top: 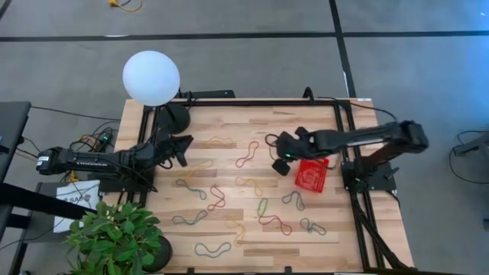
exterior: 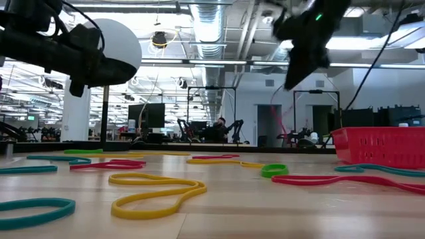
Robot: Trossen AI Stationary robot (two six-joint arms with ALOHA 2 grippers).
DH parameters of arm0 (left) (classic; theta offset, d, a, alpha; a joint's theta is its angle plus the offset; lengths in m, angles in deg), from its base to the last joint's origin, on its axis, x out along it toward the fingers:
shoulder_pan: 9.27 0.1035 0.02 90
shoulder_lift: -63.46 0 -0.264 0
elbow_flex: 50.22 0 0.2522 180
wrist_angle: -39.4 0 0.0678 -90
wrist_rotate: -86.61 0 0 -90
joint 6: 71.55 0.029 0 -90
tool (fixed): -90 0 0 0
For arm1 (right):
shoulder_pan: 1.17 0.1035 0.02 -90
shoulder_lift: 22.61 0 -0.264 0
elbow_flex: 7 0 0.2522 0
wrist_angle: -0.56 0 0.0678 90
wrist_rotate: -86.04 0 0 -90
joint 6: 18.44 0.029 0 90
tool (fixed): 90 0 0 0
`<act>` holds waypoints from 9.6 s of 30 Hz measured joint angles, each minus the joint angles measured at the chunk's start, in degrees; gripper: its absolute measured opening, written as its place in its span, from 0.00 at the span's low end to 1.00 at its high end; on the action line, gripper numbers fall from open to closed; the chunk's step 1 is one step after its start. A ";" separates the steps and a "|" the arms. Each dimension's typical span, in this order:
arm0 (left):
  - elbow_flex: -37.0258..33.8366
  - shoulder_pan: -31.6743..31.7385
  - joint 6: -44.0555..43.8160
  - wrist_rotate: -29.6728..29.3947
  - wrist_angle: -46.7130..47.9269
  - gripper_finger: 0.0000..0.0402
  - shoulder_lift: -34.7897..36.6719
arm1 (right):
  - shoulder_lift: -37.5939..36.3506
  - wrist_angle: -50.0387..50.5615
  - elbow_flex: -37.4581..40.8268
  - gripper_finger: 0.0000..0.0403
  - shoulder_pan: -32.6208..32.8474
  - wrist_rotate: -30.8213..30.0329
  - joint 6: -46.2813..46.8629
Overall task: Pick and place rubber bands into bin
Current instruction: Put the red rubber band into the basket, then put the blue rubber band into the basket
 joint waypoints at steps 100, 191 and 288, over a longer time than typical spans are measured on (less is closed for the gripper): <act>22.51 12.90 9.94 18.98 11.30 0.16 -34.27 | 30.31 -38.38 -0.11 0.25 -13.53 5.39 -12.69; 22.45 12.90 10.34 18.98 11.47 0.16 -34.34 | -6.02 11.33 12.79 0.17 19.50 2.84 43.67; 22.45 12.86 9.78 19.13 8.04 0.16 -37.74 | 24.32 -8.73 3.54 0.20 38.70 32.11 54.07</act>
